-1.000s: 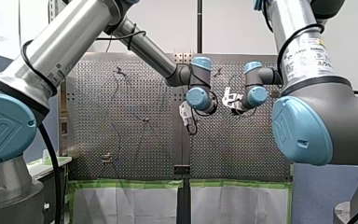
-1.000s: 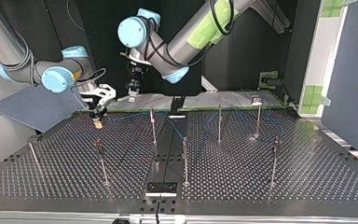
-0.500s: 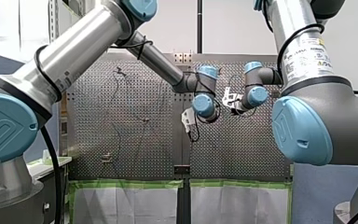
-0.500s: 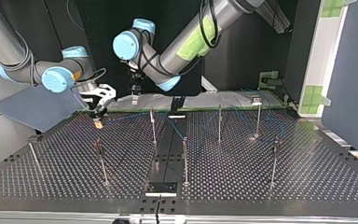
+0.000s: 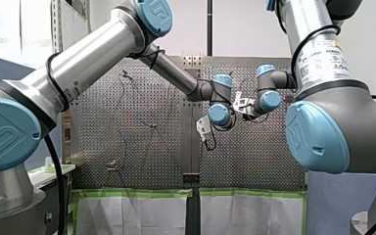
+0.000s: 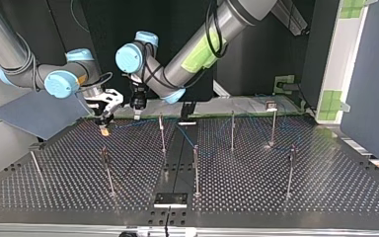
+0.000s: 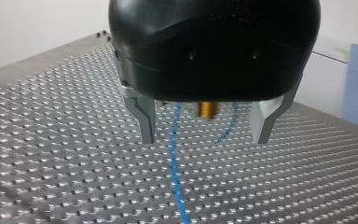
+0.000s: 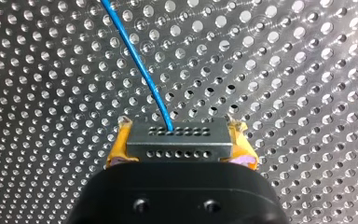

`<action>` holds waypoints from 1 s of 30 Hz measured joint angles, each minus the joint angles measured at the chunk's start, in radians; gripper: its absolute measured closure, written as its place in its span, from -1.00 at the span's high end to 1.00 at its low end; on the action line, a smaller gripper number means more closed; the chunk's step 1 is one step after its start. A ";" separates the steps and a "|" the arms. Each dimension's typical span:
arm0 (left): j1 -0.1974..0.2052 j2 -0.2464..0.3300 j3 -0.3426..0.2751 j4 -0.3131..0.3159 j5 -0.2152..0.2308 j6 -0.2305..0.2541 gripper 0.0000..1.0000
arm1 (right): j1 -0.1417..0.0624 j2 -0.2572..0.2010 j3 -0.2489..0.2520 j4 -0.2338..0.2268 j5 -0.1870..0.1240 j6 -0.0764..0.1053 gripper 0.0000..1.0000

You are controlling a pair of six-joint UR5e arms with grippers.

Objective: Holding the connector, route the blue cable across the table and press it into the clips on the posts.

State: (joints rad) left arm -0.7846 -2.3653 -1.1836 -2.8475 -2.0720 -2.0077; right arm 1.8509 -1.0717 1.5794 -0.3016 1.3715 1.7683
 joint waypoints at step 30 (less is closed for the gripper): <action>0.048 -0.066 0.097 0.016 -0.031 0.010 1.00 | 0.004 -0.001 0.000 0.001 -0.004 -0.004 -1.00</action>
State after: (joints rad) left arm -0.7371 -2.4311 -1.0864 -2.8319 -2.1035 -1.9977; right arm 1.8552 -1.0725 1.5793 -0.3008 1.3674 1.7646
